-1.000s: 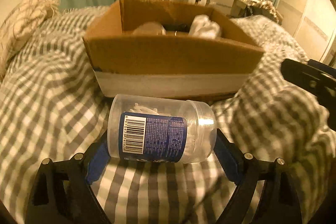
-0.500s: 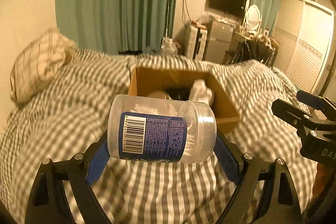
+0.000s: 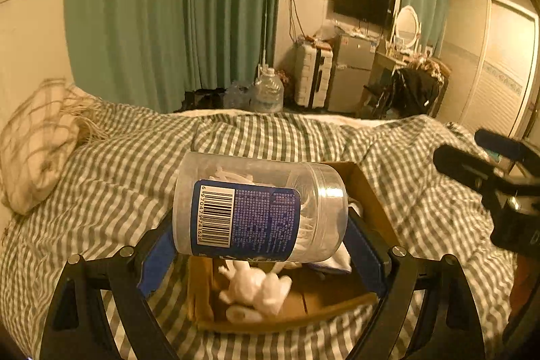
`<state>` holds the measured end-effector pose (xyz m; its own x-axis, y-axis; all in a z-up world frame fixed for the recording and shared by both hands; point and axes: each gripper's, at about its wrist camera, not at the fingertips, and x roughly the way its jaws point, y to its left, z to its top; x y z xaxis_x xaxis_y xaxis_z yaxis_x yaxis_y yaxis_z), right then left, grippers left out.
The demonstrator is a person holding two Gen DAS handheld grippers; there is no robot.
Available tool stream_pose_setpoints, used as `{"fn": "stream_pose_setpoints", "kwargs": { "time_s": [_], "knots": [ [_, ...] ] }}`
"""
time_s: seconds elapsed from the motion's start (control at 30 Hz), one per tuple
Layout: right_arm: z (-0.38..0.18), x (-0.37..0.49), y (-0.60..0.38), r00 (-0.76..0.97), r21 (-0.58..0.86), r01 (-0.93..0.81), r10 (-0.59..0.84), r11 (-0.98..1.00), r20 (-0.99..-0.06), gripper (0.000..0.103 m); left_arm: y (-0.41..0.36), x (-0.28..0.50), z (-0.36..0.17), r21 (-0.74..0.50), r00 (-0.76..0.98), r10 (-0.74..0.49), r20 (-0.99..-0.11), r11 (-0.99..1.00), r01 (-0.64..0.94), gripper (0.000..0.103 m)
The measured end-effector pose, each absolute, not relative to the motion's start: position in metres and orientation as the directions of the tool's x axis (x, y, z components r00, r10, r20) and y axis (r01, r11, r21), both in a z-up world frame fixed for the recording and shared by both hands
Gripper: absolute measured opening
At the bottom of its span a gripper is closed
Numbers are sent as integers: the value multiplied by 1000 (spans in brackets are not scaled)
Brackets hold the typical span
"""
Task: Organize objects
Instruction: 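Lower the clear jar into the box and open the left gripper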
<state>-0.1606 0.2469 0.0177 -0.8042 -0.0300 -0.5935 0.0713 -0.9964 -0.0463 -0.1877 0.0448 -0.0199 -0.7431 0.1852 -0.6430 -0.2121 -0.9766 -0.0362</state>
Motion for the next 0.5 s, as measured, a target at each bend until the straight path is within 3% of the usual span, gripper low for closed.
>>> {"fn": "stream_pose_setpoints", "kwargs": {
  "time_s": [0.33, 0.4, 0.5],
  "knots": [
    [-19, -207, 248, -768, -47, 71, -25, -996, -641, 94, 49, -230, -66, -28, -681, 152, -716, -982, -189, 94],
    [-25, -208, 250, -762, -36, 71, -31, -997, -646, 94, 51, -231, -68, -40, -675, 163, -719, -980, -194, 100],
    [-24, -207, 251, -763, -32, 62, -26, -998, -645, 94, 52, -227, -64, -40, -682, 163, -712, -981, -192, 101]
  ]
}}
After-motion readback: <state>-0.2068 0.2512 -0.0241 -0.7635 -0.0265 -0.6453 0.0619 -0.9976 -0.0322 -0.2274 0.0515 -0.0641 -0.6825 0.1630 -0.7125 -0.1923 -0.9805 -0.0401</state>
